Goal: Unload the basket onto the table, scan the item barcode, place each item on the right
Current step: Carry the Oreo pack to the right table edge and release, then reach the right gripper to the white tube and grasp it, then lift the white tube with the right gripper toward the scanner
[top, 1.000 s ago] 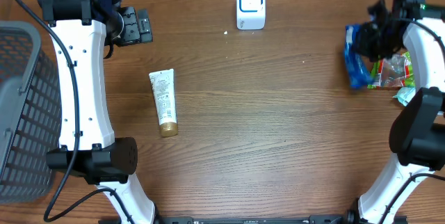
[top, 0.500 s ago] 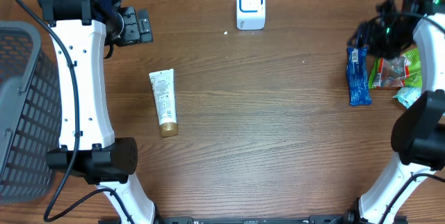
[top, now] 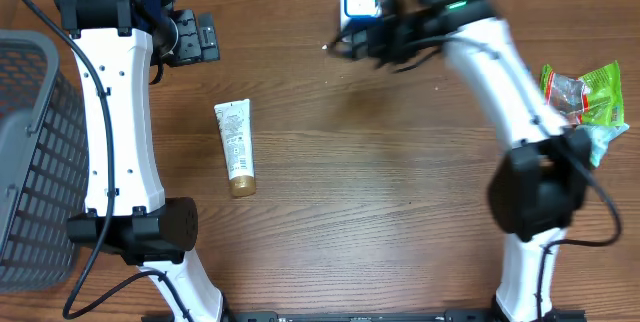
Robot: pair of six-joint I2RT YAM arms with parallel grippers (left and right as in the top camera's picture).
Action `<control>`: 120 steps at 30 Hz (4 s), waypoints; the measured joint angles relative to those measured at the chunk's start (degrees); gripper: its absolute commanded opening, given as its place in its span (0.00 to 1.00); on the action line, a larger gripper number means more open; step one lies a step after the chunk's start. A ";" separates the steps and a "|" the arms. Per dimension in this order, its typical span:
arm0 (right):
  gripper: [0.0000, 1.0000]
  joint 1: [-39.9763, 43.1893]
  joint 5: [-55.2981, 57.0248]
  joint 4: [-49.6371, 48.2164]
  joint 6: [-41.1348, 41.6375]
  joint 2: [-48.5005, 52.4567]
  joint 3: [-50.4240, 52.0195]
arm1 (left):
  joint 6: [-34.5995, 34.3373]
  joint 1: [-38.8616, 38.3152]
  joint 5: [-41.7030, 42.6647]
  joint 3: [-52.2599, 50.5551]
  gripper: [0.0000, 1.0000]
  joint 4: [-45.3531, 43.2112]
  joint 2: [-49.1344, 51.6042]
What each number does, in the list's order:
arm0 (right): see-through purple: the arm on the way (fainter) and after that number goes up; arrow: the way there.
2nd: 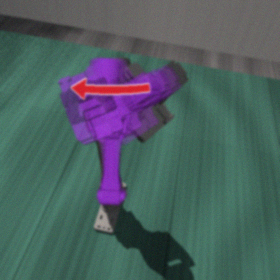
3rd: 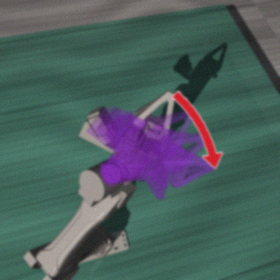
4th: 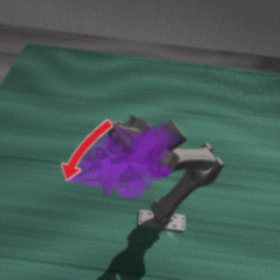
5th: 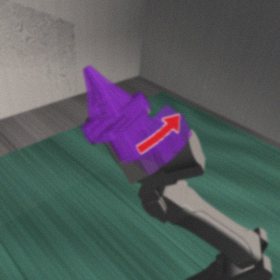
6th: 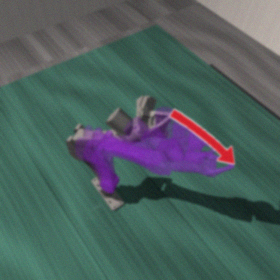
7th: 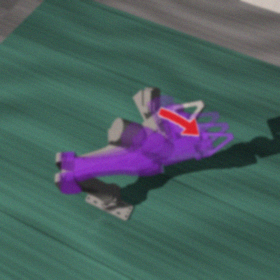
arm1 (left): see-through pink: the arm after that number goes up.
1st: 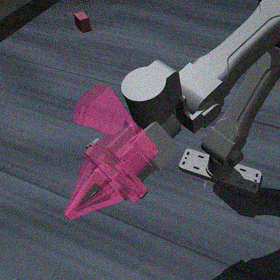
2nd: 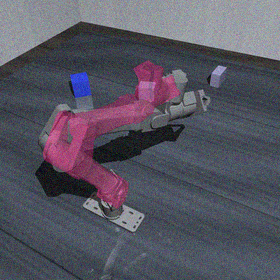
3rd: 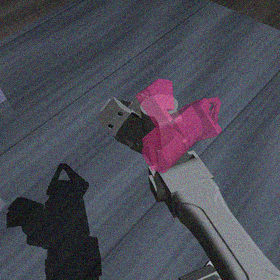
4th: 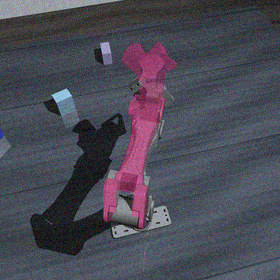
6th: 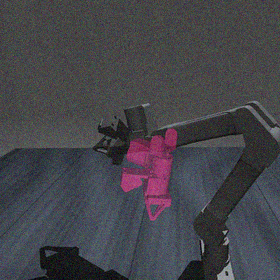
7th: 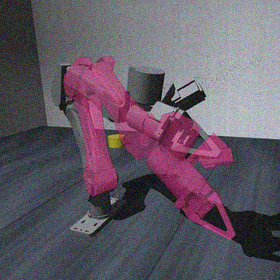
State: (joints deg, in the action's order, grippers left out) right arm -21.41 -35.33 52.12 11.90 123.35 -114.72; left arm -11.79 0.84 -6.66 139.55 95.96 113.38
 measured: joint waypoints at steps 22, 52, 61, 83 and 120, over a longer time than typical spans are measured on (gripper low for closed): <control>0.88 -29.66 21.20 -15.69 7.65 14.99 0.42 | 0.00 0.00 0.00 0.00 1.00 0.00 0.00; 0.54 -9.81 20.46 16.15 16.48 16.59 -4.85 | 0.00 0.00 0.00 0.00 1.00 0.00 0.00; 0.67 1.68 3.48 17.62 4.98 16.59 -4.85 | 0.00 0.00 0.00 0.00 1.00 0.00 0.00; 0.08 0.72 -10.51 6.43 3.10 16.09 5.88 | 0.00 0.00 0.00 0.00 1.00 0.00 0.00; 0.05 -17.75 46.66 13.07 -17.07 1.84 5.75 | 0.00 0.00 0.00 0.00 1.00 0.02 0.00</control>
State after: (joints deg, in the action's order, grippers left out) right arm -39.16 11.33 65.19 -5.17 125.19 -108.97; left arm -11.79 0.84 -6.66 139.55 95.98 113.38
